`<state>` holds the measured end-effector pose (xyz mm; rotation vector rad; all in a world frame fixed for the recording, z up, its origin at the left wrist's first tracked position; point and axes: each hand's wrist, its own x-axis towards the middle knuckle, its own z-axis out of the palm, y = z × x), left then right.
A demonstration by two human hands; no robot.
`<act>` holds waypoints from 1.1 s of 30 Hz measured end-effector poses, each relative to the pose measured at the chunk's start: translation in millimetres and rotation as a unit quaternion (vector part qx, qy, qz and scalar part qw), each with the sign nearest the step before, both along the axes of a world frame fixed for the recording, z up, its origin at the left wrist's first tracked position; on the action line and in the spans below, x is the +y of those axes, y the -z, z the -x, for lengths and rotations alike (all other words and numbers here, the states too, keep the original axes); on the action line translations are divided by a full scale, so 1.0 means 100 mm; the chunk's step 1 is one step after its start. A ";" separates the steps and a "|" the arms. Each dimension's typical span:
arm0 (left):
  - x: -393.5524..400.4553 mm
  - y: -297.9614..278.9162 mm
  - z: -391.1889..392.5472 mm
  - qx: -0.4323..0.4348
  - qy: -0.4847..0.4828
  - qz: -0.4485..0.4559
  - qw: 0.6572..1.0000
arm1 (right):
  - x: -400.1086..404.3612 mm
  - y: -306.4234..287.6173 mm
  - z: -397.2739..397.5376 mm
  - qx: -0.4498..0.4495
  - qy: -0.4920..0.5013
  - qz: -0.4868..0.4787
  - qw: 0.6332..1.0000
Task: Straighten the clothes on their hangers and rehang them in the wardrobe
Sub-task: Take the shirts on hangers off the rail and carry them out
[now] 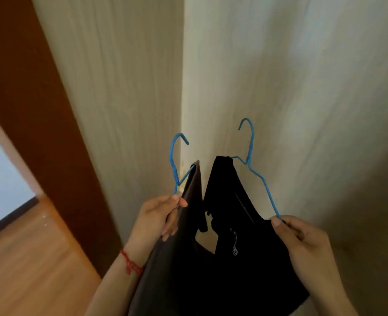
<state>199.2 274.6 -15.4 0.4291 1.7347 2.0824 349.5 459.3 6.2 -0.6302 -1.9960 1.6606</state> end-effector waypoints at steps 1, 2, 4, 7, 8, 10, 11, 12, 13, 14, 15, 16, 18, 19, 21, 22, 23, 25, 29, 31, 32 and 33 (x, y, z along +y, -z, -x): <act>-0.02 0.01 -0.13 0.000 -0.029 0.004 1.000 | 0.04 0.00 -0.01 -0.001 -0.032 0.008 0.999; -0.03 0.02 -0.27 0.002 -0.058 0.006 0.998 | 0.07 -0.01 -0.02 -0.002 -0.065 0.014 0.998; -0.06 0.04 -0.54 0.009 -0.119 -0.006 0.993 | 0.11 0.01 -0.04 -0.010 -0.125 0.024 0.992; -0.16 0.06 -0.91 0.007 -0.210 -0.011 0.978 | 0.07 0.09 -0.10 -0.022 -0.210 0.023 0.977; -0.22 0.05 -1.03 0.007 -0.235 -0.007 0.972 | 0.03 0.13 -0.11 -0.023 -0.237 0.022 0.971; -0.36 0.01 -1.28 0.002 -0.275 0.000 0.961 | -0.06 0.18 -0.11 -0.024 -0.294 0.022 0.955; -0.45 -0.01 -1.41 -0.005 -0.295 0.002 0.955 | -0.13 0.20 -0.11 -0.029 -0.324 0.020 0.945; -0.54 -0.03 -1.52 -0.013 -0.316 0.006 0.948 | -0.20 0.22 -0.10 -0.032 -0.354 0.018 0.935; -0.62 -0.05 -1.63 -0.022 -0.339 0.008 0.940 | -0.28 0.23 -0.10 -0.030 -0.381 0.021 0.924; -0.70 -0.07 -1.74 -0.027 -0.362 0.006 0.932 | -0.37 0.24 -0.10 -0.025 -0.406 0.024 0.913; -0.79 -0.08 -1.84 -0.032 -0.385 0.002 0.922 | -0.46 0.24 -0.11 -0.021 -0.431 0.028 0.902; -0.87 -0.10 -1.93 -0.037 -0.408 -0.003 0.912 | -0.54 0.26 -0.11 -0.018 -0.455 0.030 0.890; -1.06 -0.13 -2.10 -0.051 -0.451 -0.007 0.891 | -0.67 0.31 -0.08 -0.018 -0.497 0.026 0.867; -1.14 -0.15 -2.17 -0.056 -0.470 -0.005 0.881 | -0.74 0.29 -0.07 -0.017 -0.510 0.030 0.859; -1.30 -0.17 -2.27 -0.062 -0.502 -0.004 0.863 | -0.90 0.28 -0.01 -0.025 -0.540 0.033 0.840; -1.38 -0.16 -2.31 -0.064 -0.517 -0.005 0.854 | -0.98 0.30 0.04 -0.023 -0.552 0.029 0.833; -1.45 -0.15 -2.33 -0.066 -0.531 -0.007 0.845 | -1.07 0.31 0.07 -0.025 -0.564 0.023 0.825; -1.60 -0.12 -2.33 -0.065 -0.555 -0.005 0.830 | -1.28 0.31 0.13 -0.028 -0.586 0.028 0.810; -1.96 -0.04 -2.21 -0.057 -0.591 0.011 0.805 | -1.69 0.33 0.36 -0.030 -0.601 0.043 0.798; -2.19 -0.01 -2.10 -0.053 -0.607 0.010 0.793 | -1.91 0.34 0.50 -0.026 -0.603 0.048 0.796; -2.31 0.01 -2.03 -0.050 -0.613 0.010 0.789 | -2.03 0.33 0.57 -0.024 -0.606 0.047 0.794; -2.43 0.03 -1.94 -0.047 -0.617 0.010 0.785 | -2.15 0.33 0.66 -0.025 -0.610 0.048 0.790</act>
